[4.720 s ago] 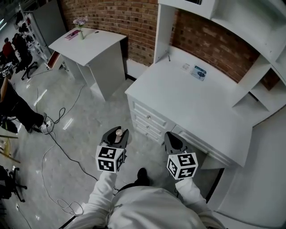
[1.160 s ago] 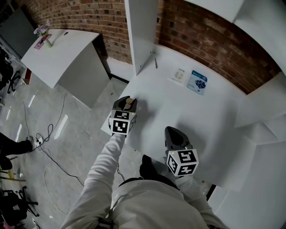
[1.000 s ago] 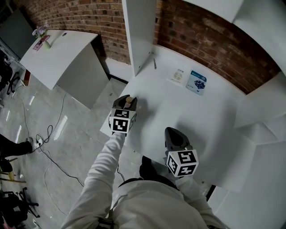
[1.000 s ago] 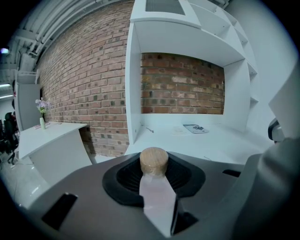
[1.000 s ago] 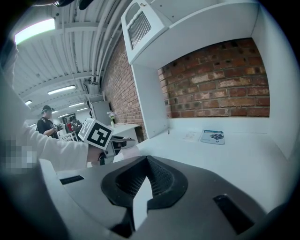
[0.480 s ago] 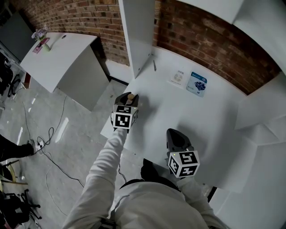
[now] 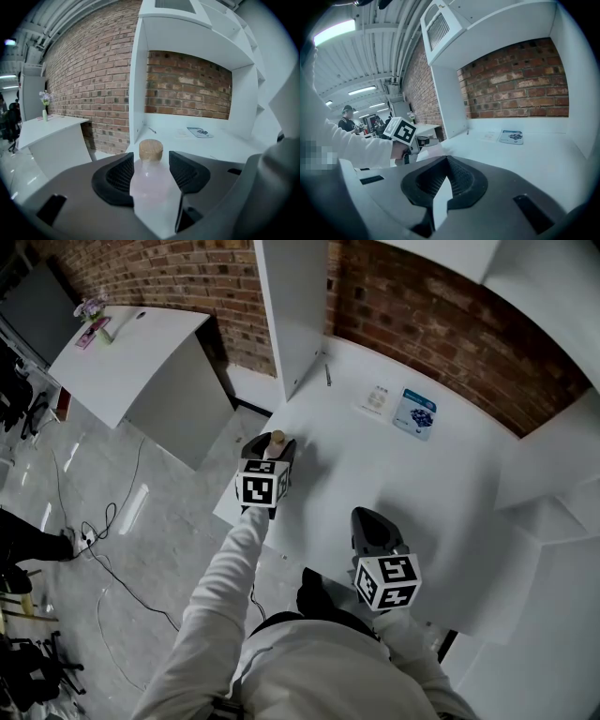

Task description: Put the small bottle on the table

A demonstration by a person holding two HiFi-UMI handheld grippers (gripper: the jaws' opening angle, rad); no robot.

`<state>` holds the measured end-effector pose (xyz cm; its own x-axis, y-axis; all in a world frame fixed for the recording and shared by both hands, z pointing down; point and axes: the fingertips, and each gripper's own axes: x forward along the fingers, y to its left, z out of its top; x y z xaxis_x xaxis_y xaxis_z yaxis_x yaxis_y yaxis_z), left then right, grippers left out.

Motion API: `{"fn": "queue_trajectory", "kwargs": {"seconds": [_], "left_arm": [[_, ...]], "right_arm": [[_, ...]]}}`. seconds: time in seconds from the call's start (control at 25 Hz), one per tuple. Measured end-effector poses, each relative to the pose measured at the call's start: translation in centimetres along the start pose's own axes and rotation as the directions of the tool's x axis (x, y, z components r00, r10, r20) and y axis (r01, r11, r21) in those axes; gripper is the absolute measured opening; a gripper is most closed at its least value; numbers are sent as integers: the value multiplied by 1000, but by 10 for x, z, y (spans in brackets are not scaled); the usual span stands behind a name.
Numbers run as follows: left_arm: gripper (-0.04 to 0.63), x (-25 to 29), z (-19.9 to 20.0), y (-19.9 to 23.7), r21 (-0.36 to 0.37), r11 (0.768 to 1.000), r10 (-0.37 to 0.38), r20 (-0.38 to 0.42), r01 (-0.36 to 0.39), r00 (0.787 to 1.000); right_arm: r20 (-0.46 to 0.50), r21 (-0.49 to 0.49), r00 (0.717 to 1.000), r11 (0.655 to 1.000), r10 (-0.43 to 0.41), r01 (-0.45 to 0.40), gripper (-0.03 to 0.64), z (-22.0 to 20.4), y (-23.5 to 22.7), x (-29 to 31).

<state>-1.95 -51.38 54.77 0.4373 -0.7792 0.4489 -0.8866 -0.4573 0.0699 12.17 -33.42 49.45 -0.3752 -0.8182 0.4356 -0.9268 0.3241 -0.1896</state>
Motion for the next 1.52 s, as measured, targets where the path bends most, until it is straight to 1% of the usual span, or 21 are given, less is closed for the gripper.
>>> {"fn": "queue_trajectory", "kwargs": {"seconds": [0.2, 0.48, 0.68, 1.04, 1.24, 1.52], "left_arm": [[232, -22, -5, 2, -36, 999, 14, 14, -14, 1000], [228, -67, -8, 1, -83, 997, 5, 38, -2, 999], [171, -98, -15, -2, -133, 991, 1, 69, 9, 998], [97, -149, -34, -3, -120, 993, 18, 82, -8, 996], [74, -181, -42, 2, -119, 992, 38, 96, -27, 995], [51, -226, -53, 10, -138, 989, 71, 116, -54, 991]], "right_arm": [[13, -9, 1000, 1000, 9, -9, 28, 1, 4, -4], [34, -26, 999, 999, 28, -27, 28, 5, 21, -13], [44, -38, 998, 999, 35, -33, 28, 4, 27, -17], [43, -61, 997, 996, 64, -61, 28, 0, 52, -18], [47, -84, 995, 993, 84, -80, 28, 0, 73, -19], [51, -110, 992, 988, 115, -109, 28, -3, 101, -25]]}}
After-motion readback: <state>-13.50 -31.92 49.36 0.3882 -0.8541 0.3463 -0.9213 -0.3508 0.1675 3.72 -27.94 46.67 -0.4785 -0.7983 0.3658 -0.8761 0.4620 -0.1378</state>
